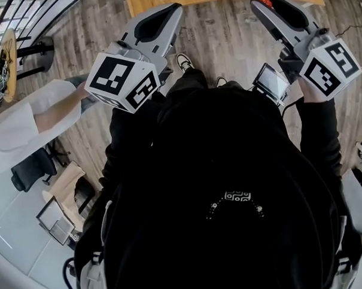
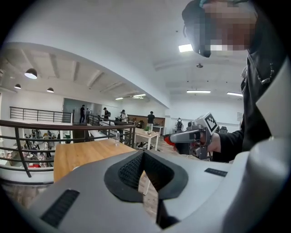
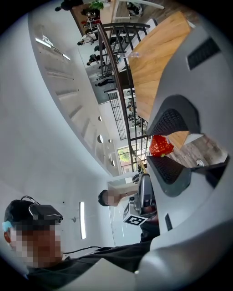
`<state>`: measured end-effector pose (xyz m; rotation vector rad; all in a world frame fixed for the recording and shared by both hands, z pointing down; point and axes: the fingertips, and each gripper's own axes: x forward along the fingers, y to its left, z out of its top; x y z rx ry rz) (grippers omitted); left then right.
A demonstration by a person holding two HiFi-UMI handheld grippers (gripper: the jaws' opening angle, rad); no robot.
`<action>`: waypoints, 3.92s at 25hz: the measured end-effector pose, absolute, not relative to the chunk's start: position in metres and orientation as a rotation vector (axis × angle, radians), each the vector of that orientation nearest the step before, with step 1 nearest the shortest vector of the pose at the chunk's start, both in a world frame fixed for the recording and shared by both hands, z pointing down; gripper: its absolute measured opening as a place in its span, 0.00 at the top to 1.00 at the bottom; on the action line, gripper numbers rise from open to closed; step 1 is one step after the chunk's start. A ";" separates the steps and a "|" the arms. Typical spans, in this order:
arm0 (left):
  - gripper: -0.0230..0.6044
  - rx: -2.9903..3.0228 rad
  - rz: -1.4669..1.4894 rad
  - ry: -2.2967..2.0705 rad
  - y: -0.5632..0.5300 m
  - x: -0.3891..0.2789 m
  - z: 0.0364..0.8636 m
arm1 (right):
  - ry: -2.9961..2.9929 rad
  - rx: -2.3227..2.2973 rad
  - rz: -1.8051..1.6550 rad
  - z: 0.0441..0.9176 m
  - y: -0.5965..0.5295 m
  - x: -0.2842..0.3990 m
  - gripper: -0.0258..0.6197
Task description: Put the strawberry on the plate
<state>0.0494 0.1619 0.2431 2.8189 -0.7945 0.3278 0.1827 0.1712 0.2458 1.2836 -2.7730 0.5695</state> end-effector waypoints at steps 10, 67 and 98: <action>0.97 2.818 0.329 -0.679 0.114 0.049 0.273 | -2.676 1.363 0.600 0.265 0.141 0.173 0.73; 0.97 2.703 0.348 -0.879 -0.189 -0.031 0.278 | -2.781 0.967 0.666 0.251 -0.210 0.075 0.73; 0.97 2.628 0.359 -0.854 -0.181 -0.032 0.284 | -2.729 0.857 0.784 0.301 -0.244 0.060 0.73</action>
